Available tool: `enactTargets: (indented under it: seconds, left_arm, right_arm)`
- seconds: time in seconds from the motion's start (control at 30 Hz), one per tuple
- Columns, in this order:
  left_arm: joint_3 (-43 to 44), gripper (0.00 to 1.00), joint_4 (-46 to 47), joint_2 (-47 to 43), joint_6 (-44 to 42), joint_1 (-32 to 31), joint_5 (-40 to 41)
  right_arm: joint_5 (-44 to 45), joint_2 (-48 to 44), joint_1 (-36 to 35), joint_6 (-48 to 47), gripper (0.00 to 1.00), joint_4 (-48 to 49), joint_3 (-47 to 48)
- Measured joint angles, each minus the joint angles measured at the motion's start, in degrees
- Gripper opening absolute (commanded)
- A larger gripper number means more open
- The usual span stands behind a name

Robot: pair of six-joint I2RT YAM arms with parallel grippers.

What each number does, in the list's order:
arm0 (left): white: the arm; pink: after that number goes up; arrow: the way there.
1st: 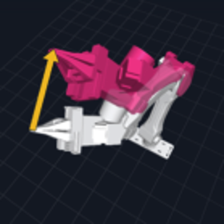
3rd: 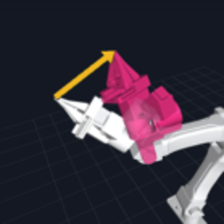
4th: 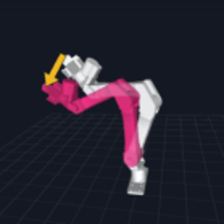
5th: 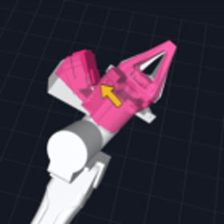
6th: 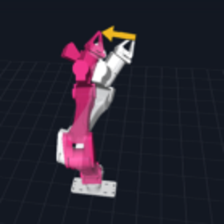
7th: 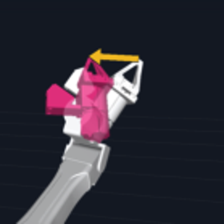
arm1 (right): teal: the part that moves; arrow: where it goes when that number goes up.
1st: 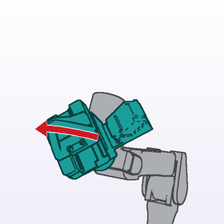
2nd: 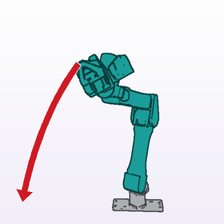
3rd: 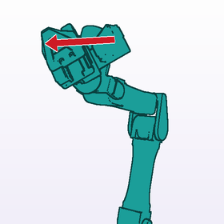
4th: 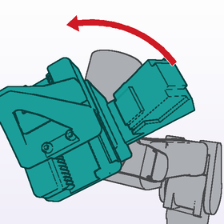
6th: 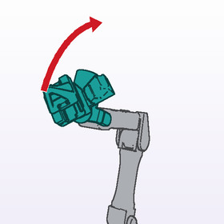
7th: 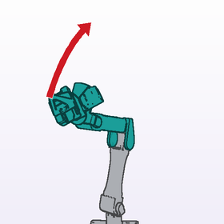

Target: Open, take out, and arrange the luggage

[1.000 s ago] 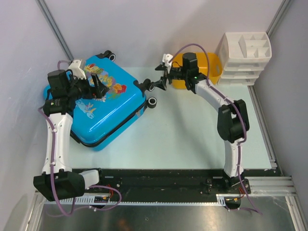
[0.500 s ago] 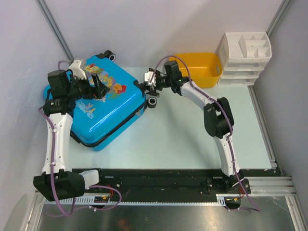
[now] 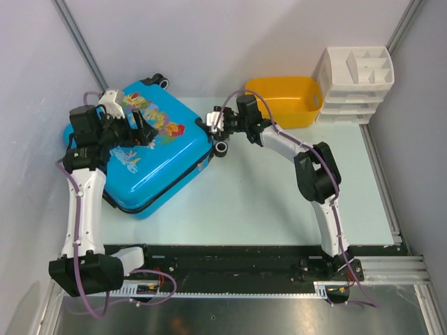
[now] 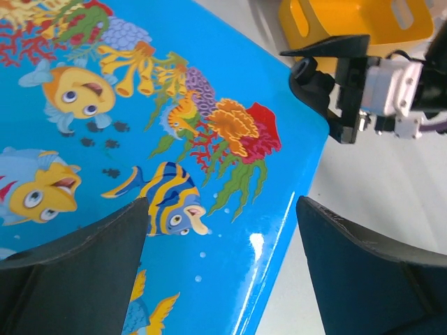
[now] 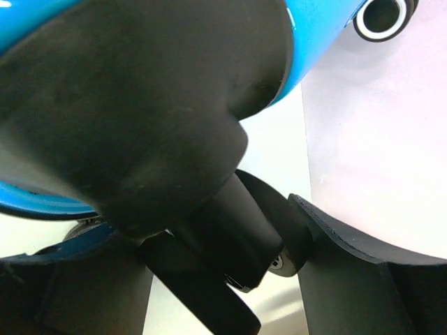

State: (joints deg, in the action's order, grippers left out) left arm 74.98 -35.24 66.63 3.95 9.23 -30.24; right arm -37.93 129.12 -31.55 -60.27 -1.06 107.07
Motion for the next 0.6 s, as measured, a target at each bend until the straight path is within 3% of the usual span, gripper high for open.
enactTargets:
  seconds: [0.33,0.4,0.47,0.6]
  left_arm:
    - [-4.61,0.9,0.02,-1.68,2.1,0.0,1.4]
    - [-5.03,0.9,-0.07,-1.36,2.1,-0.24,1.29]
    - [-5.09,0.89,0.0,-0.79,2.1,-0.7,1.29]
    - [-5.14,0.89,0.39,1.16,2.1,-1.88,1.27]
  right_arm:
    - [13.51,-17.44,-3.43,6.56,0.0,12.72,-27.61]
    - [18.47,-20.31,-4.68,10.03,0.31,13.57,-31.3]
    - [22.45,-21.97,-5.51,14.1,0.72,13.51,-32.85]
    - [25.77,-23.69,-5.27,20.98,0.89,10.82,-33.38]
